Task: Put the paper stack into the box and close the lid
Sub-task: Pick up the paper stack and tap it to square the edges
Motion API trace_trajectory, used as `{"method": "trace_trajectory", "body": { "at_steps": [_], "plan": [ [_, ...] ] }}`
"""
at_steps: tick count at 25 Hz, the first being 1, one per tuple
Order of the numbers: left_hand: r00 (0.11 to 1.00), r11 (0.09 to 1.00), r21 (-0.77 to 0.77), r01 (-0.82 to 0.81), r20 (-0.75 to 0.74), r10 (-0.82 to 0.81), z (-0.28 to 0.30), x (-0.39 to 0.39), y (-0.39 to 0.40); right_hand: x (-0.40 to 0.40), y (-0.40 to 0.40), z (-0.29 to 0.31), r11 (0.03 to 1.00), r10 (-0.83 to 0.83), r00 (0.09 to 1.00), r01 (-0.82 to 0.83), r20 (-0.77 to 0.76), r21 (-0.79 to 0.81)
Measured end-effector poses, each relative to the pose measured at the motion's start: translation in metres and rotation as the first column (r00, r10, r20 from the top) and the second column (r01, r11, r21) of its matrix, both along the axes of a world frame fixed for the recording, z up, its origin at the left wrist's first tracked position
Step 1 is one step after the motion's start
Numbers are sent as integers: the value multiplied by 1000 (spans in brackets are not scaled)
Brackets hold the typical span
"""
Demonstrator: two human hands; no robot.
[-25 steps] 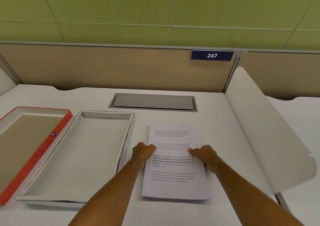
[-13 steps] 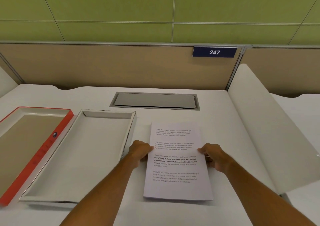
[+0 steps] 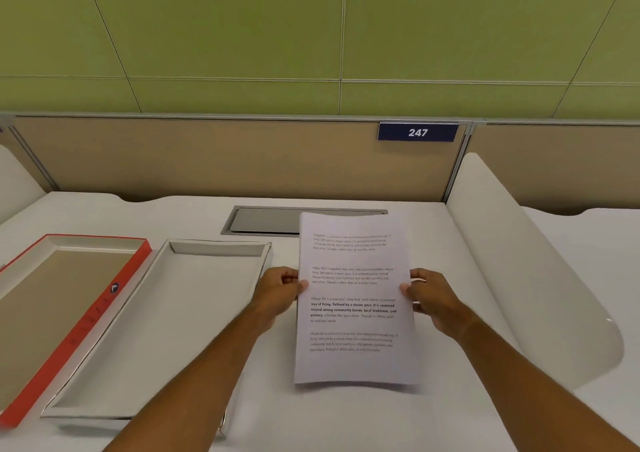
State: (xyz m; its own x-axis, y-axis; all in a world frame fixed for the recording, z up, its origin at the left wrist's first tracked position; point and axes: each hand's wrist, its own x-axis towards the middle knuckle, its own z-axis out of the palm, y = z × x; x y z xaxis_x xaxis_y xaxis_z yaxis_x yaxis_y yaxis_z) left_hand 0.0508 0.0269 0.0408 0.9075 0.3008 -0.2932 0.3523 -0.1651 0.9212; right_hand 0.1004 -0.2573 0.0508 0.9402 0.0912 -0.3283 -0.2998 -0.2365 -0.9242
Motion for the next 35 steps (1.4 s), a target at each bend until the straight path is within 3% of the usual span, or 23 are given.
{"method": "trace_trajectory", "body": {
  "at_steps": [6,13,16,20,26,31,35],
  "plan": [
    [962,973,231,-7,267,-56,46,-14,-1,-6,-7,30,996,51,949,-73,311,60],
    [963,976,218,-11,265,-48,44,-28,-9,-18,-10,23,994,76,951,-96,300,54],
    [948,993,113,28,312,-62,61,-24,-13,-17,-3,42,985,64,939,-113,338,130],
    [891,978,-203,36,451,61,104,-11,-26,-18,21,86,939,-21,902,-130,431,317],
    [887,923,-377,-79,396,238,123,6,-39,-9,41,109,952,-224,871,100,437,289],
    [880,897,-363,-253,298,369,127,15,-45,-4,49,113,921,-386,827,317,409,228],
    [876,905,-323,-278,302,377,127,17,-47,-3,51,111,924,-383,817,336,432,185]
  ]
}}
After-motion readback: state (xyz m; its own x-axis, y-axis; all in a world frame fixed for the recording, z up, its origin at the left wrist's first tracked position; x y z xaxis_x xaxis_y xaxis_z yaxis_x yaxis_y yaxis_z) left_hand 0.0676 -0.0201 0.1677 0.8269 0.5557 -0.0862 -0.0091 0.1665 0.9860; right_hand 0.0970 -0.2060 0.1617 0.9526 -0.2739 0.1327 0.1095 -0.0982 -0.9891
